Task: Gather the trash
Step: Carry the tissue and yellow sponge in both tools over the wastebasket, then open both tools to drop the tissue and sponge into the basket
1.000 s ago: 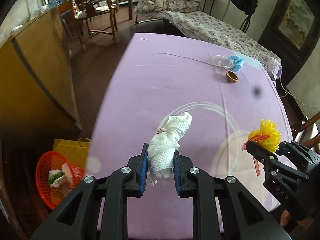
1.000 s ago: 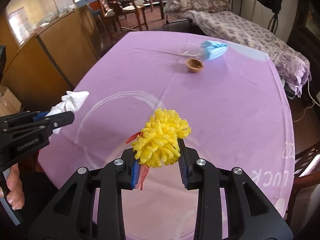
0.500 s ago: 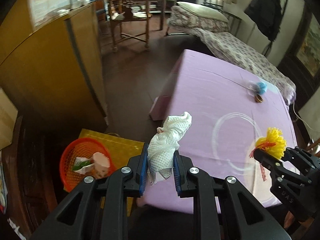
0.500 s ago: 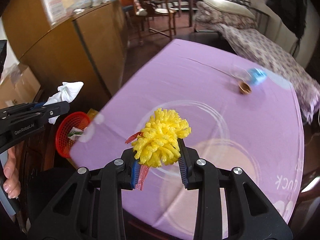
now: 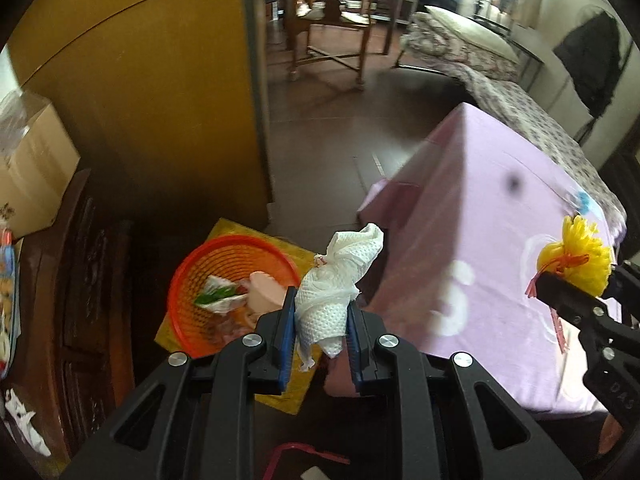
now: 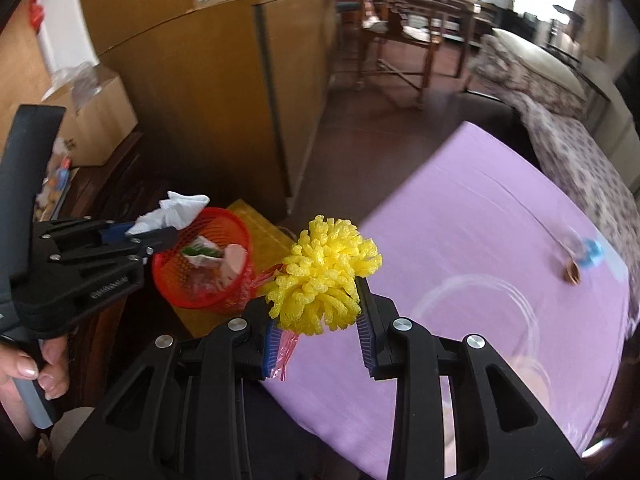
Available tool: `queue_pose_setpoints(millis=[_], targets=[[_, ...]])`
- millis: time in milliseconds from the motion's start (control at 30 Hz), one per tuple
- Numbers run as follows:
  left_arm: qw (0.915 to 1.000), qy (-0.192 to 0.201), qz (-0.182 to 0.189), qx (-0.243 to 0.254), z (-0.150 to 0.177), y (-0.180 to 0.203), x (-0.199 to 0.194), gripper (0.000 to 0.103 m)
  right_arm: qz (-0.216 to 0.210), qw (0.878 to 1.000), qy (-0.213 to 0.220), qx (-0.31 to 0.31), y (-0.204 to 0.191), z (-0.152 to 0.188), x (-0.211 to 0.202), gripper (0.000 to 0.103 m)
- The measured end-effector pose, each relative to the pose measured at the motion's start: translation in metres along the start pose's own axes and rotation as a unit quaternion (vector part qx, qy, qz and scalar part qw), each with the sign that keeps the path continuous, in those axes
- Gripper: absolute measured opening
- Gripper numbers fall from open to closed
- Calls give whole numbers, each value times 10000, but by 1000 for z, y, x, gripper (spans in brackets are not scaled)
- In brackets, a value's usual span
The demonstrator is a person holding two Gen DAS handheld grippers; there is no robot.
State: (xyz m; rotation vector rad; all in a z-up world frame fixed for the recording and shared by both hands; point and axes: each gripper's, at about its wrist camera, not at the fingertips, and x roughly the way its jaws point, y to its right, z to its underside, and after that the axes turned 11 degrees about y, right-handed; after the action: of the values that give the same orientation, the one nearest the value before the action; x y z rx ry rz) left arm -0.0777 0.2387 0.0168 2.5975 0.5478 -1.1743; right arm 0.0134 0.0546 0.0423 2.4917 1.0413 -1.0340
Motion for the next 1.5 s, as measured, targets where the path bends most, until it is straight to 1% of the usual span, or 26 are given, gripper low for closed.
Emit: queue_pose_setpoints(millis=[133, 233, 400, 567, 633, 900, 1100, 1300, 1500], targets=[[9996, -51, -171, -216, -1, -29, 6, 22, -232, 9993, -81, -273, -24, -14, 13, 33], [9983, -159, -369, -413, -1, -55, 15, 22, -419, 9980, -160, -449, -38, -23, 28, 33], [9957, -282, -576, -675, -2, -84, 29, 22, -643, 9947, -358, -713, -60, -35, 55, 33], [9910, -582, -816, -887, 9, -109, 56, 22, -829, 9910, -635, -837, -77, -40, 91, 33], [9891, -698, -894, -944, 14, -117, 65, 22, -883, 9897, -710, -878, -81, -42, 100, 33], [9834, -983, -1060, -1098, 25, -132, 98, 22, -1158, 9818, -956, -1161, -101, -40, 134, 33], [9803, -1108, -1129, -1180, 31, -142, 115, 22, -1227, 9774, -1189, -1244, -116, -33, 161, 33], [9786, -1214, -1088, -1257, 38, -148, 127, 22, -1269, 9735, -1352, -1336, -128, -25, 174, 33], [9774, -1259, -1087, -1304, 41, -152, 132, 23, -1302, 9704, -1424, -1455, -142, -24, 182, 33]])
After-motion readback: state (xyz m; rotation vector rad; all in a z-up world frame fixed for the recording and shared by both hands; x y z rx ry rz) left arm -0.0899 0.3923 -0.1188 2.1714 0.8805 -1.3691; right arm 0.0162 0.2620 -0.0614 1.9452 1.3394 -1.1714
